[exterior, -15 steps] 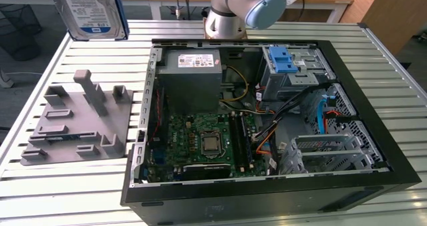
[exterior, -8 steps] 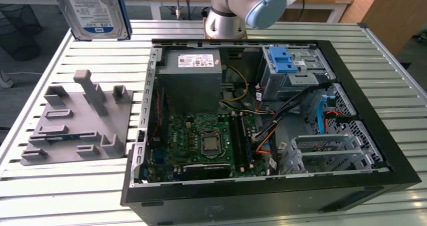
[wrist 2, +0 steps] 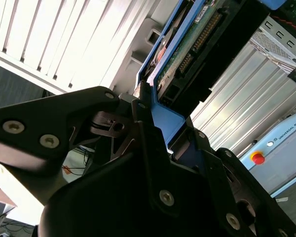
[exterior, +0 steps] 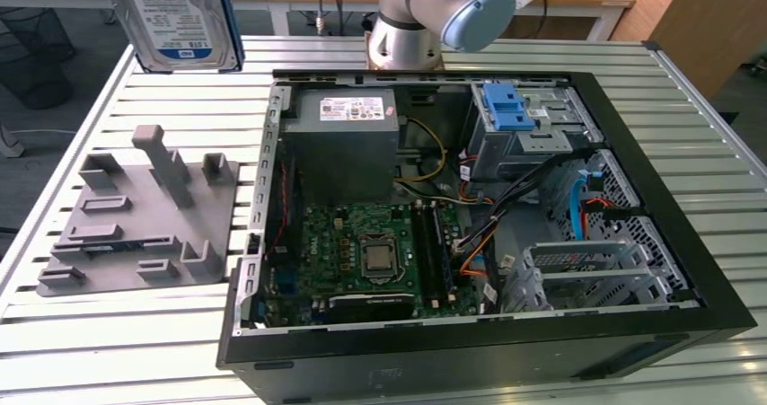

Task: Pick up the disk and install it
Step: 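Pick up the disk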

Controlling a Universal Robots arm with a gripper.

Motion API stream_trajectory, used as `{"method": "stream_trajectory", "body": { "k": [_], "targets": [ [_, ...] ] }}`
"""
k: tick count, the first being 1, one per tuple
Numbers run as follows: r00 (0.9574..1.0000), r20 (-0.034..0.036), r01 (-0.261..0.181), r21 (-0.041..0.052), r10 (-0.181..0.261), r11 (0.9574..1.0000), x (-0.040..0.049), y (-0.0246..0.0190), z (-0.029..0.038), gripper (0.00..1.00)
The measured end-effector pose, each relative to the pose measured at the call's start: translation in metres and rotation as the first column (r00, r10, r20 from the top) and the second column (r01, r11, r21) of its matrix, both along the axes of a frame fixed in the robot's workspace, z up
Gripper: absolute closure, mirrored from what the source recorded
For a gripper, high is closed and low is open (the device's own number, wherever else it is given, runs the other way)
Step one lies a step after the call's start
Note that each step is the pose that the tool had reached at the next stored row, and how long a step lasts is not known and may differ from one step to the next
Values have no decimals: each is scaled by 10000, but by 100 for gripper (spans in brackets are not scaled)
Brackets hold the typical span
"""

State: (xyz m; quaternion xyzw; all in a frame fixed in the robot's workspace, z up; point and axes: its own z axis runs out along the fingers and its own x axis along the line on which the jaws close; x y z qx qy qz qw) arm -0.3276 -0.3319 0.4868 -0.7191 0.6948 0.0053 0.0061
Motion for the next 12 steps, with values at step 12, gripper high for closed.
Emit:
{"method": "stream_trajectory", "body": {
  "k": [12],
  "targets": [
    [10000,0,0,0,0,10000,200,0,0,64]
  ]
}}
